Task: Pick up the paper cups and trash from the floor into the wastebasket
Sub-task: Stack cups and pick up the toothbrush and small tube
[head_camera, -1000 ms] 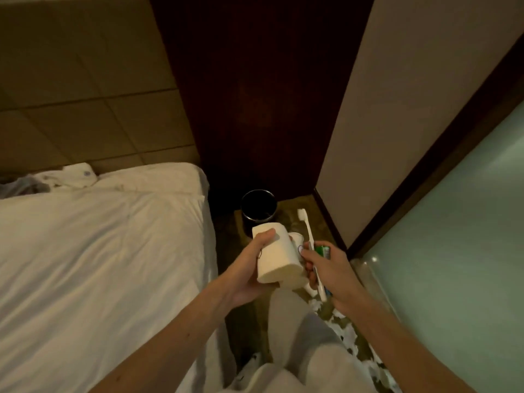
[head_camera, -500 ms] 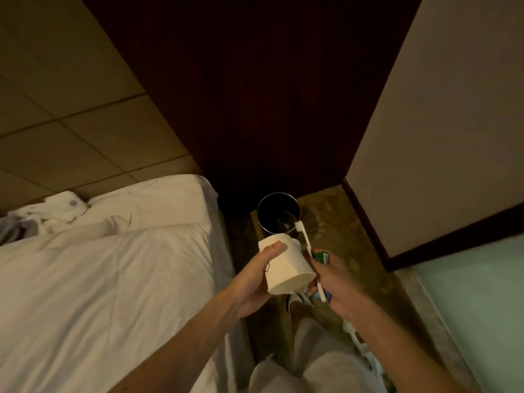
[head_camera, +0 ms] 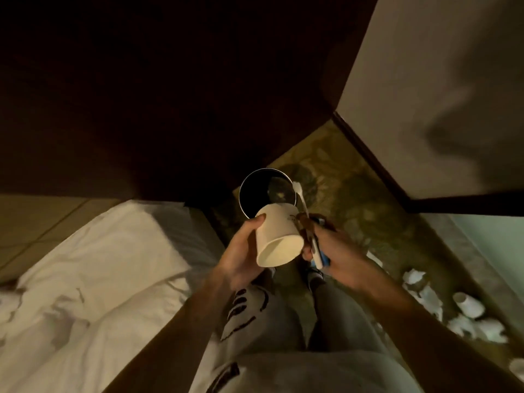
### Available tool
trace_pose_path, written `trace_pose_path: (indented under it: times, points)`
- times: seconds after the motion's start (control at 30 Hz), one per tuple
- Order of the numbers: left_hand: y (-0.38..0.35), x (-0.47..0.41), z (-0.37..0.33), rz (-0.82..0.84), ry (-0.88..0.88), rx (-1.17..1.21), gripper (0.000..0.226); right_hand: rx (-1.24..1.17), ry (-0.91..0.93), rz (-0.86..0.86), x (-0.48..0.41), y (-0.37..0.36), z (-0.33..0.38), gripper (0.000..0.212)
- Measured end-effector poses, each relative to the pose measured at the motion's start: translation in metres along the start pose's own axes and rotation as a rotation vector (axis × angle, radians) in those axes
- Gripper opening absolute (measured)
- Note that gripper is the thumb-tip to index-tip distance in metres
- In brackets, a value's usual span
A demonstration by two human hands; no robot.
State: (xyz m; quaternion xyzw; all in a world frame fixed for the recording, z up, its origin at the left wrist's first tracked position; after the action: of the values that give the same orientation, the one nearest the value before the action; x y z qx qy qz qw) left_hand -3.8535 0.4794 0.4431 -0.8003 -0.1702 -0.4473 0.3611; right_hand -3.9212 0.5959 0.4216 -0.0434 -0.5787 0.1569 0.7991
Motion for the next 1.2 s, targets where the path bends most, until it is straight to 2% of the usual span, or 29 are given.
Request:
trace_pose_path:
  times: [0.13, 0.23, 0.37, 0.43, 0.47, 0.57, 0.67, 0.83, 0.93, 1.0, 1.1, 1.2]
  points:
    - [0.052, -0.08, -0.003, 0.086, 0.096, -0.007, 0.079, -0.094, -0.031, -0.014, -0.085, -0.006, -0.024, 0.017]
    - [0.099, -0.139, 0.001, 0.08, 0.155, -0.073, 0.068, -0.133, -0.094, -0.013, -0.146, -0.016, -0.053, 0.014]
    - [0.159, -0.209, 0.009, -0.006, 0.216, -0.158, 0.042, -0.031, -0.137, -0.017, -0.221, -0.033, -0.087, 0.03]
    - [0.185, -0.243, 0.014, -0.078, 0.248, -0.206, 0.044, 0.017, -0.147, -0.066, -0.256, -0.034, -0.098, 0.035]
    - [0.197, -0.261, 0.014, -0.109, 0.246, -0.247, 0.045, -0.068, -0.162, -0.07, -0.273, -0.036, -0.104, 0.037]
    - [0.224, -0.306, 0.012, -0.156, 0.256, -0.359, 0.046, -0.551, -0.215, -0.016, -0.318, -0.045, -0.117, 0.057]
    - [0.249, -0.339, 0.008, -0.209, 0.28, -0.424, 0.037, -0.7, -0.203, -0.01, -0.35, -0.043, -0.124, 0.076]
    - [0.263, -0.365, 0.017, -0.216, 0.355, -0.626, 0.044, -0.708, -0.146, -0.102, -0.366, -0.027, -0.132, 0.087]
    - [0.263, -0.362, 0.014, -0.27, 0.36, -0.684, 0.055, -0.686, -0.129, -0.064, -0.351, -0.024, -0.131, 0.077]
    - [0.263, -0.355, 0.009, -0.298, 0.344, -0.771, 0.049, -0.713, -0.119, -0.058, -0.341, -0.021, -0.129, 0.07]
    - [0.243, -0.338, -0.007, -0.295, 0.226, -0.971, 0.014, -0.665, -0.16, -0.109, -0.316, -0.011, -0.137, 0.072]
    - [0.193, -0.321, -0.03, -0.196, 0.028, -1.205, 0.027, -0.639, -0.089, -0.164, -0.281, 0.008, -0.143, 0.071]
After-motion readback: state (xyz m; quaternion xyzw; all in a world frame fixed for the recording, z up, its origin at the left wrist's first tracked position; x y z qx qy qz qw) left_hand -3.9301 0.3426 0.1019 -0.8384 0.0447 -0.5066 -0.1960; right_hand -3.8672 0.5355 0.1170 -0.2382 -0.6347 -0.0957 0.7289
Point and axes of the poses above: each hand's wrist, its own x-axis away from the middle knuckle, its own y-axis out of the back of the hand, z = x × y, the point moved 10 cm from there along -x, towards the middle knuckle
